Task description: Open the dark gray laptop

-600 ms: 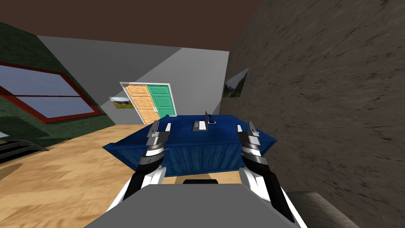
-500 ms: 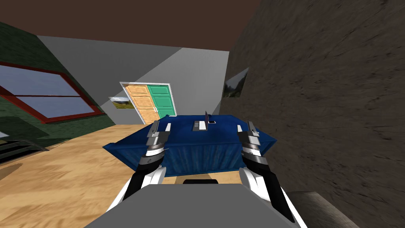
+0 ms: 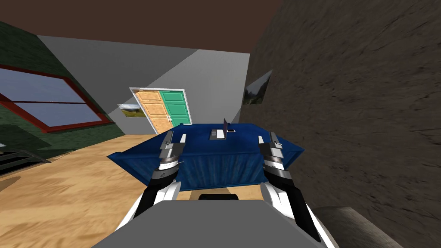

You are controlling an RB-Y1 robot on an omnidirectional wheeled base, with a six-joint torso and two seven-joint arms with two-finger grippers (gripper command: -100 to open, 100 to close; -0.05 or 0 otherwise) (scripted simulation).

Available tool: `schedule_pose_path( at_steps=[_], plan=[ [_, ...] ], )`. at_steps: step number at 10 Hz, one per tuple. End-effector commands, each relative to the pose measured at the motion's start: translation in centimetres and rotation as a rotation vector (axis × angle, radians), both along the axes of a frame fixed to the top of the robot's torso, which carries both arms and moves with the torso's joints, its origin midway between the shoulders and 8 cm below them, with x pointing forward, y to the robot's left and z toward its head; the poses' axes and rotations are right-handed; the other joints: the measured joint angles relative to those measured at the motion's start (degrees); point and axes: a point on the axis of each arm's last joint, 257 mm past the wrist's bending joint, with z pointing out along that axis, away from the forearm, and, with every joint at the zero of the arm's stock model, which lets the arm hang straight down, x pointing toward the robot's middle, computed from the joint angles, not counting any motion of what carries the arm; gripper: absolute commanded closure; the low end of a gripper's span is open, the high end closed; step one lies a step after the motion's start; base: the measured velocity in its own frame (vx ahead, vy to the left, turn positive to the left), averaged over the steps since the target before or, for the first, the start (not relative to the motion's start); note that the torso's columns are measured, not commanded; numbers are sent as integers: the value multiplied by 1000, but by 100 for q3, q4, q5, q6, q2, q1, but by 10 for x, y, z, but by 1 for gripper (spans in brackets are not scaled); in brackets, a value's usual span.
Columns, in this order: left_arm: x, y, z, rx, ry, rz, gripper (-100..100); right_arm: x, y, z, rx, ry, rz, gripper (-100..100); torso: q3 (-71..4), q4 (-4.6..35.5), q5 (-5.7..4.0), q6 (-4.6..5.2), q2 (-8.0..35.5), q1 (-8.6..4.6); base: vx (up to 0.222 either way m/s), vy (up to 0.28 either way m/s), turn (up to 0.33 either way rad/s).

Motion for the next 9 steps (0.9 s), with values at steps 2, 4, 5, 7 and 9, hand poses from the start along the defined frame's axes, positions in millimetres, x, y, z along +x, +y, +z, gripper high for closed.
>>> schedule_pose_path(
  at_steps=[2, 4, 5, 7, 9],
  plan=[
    [0, 0, 0, 0, 0, 0, 0, 0, 0, 0, 0, 0, 0, 0, -1691, 846, 0, 0, 847, 0, 0, 0, 0],
    [3, -4, -2, 38, 13, -9, -100, 0, 0, 0, 0, 0, 0, 0, -3383, 1692, 0, 0, 1693, 0, 3, 4, -31],
    [6, -7, -4, 68, 25, -13, -100, 0, 0, 0, 0, 0, 0, 0, -3777, 1881, 1, 1, 1886, 4, 2, 26, -86],
    [14, -12, -10, 140, 54, -14, -100, 0, 0, 0, 0, 1, 0, 0, -3916, 1953, 3, 0, 1952, 9, 1, 41, -125],
    [24, -14, -17, 217, 88, -2, -100, 0, 0, 0, 0, 1, 0, 0, -3921, 1959, 1, 0, 1959, 4, -6, 56, -156]
  ],
)
